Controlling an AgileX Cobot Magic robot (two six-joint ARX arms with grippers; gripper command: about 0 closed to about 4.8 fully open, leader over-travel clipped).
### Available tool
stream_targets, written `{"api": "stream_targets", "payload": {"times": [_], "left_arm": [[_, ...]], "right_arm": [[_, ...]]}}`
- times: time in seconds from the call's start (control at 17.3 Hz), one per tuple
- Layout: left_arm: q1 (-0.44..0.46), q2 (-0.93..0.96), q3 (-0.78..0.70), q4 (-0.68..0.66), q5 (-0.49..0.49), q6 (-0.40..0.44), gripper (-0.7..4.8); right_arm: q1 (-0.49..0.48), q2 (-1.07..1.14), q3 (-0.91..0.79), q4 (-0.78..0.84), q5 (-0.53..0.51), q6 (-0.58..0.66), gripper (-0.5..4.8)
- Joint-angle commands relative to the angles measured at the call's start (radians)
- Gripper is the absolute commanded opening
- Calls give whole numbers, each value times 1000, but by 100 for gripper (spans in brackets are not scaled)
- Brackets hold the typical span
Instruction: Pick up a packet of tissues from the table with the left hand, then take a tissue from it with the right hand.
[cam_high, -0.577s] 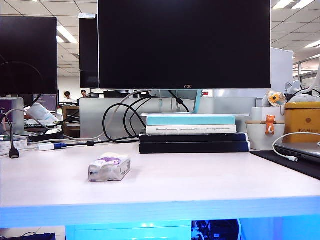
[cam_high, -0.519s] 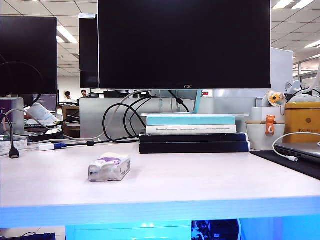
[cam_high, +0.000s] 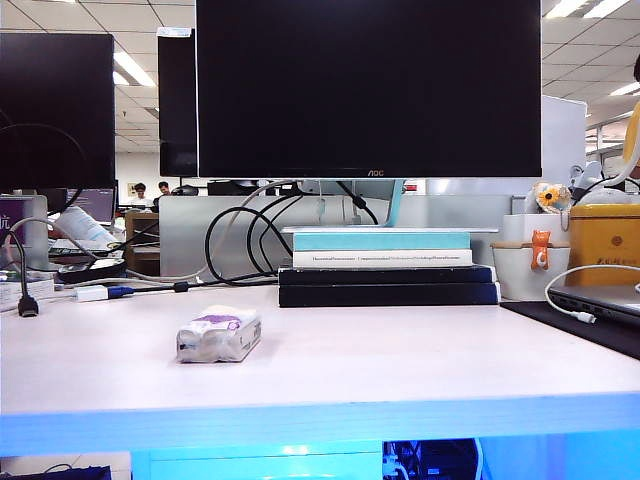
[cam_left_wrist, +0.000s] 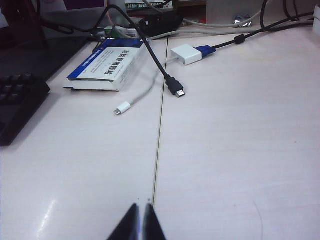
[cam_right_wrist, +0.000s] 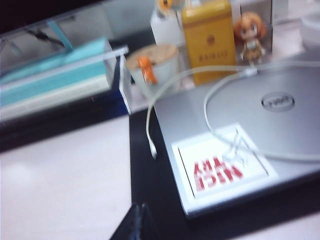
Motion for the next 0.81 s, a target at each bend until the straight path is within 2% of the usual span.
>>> {"api": "stream_targets", "payload": {"times": [0.06, 0.17, 0.23, 0.35, 0.4, 0.58, 0.69, 0.75, 0.81], "left_arm": [[0, -3, -4, -3, 112, -87, 27], [0, -3, -5, 13, 211, -120, 27], [0, -3, -5, 25, 227, -138, 27], [0, -3, -3, 121, 309, -249, 25], [-3, -3, 29, 222, 341, -348, -5], [-2, -2, 103, 205, 251, -357, -6], [-2, 11, 143, 196, 244, -357, -6], [-2, 46, 190, 187, 244, -352, -6], [-3, 99, 247, 181, 261, -352, -6]], "right_arm": [[0, 0, -6, 27, -2, 0, -1], [-1, 0, -6, 28, -1, 0, -1], [0, 0, -6, 34, -1, 1, -1], [0, 0, -6, 42, -12, 16, -1], [0, 0, -3, 56, -40, 94, -2], [0, 2, 24, 37, -30, 109, -4], [0, 4, 79, -35, 56, 107, -5], [0, 24, 159, -91, 132, 53, -5], [0, 63, 222, -93, 140, 34, -4]]}}
